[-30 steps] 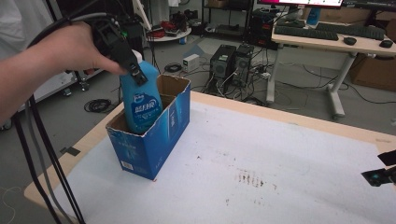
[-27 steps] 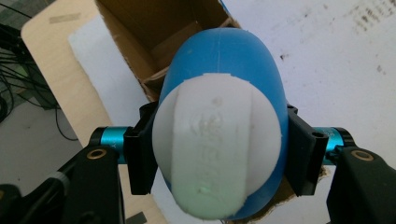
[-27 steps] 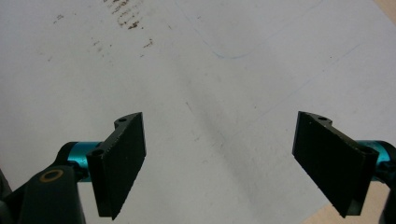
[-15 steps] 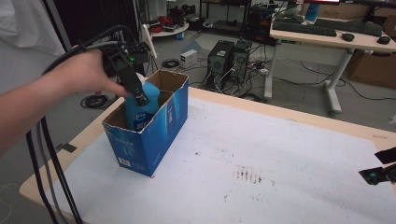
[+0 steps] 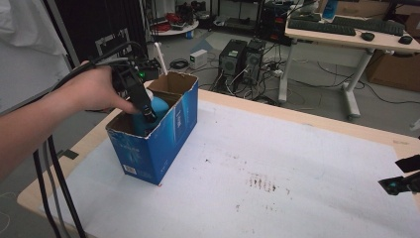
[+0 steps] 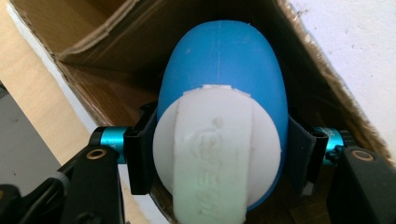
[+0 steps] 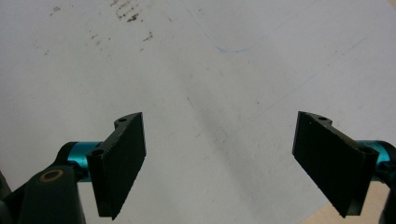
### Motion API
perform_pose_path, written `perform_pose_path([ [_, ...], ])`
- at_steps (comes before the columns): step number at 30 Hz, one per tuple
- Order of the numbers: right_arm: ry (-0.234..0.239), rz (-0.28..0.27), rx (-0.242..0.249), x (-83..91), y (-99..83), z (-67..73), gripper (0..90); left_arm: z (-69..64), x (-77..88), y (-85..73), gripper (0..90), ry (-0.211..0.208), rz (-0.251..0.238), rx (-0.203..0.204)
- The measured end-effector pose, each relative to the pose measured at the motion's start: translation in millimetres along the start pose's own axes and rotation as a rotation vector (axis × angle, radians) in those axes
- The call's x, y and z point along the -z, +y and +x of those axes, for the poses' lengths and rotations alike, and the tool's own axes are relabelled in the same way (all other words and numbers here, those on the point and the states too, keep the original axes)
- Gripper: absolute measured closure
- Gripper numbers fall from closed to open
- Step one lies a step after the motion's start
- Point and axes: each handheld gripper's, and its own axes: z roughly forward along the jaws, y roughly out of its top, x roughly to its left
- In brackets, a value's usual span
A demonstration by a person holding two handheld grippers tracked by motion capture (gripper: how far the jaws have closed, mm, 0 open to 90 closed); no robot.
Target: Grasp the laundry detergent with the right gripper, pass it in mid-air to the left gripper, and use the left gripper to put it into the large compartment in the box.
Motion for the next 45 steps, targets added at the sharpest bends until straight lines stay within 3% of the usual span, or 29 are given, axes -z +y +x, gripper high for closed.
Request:
perform_pose_path([
  [45,-0.003,-0.002,-0.007,1.1,-2.4,2.2,16.7,-3.3,-4.4,-1.3,38.0,0.008,0.029,-0.036],
])
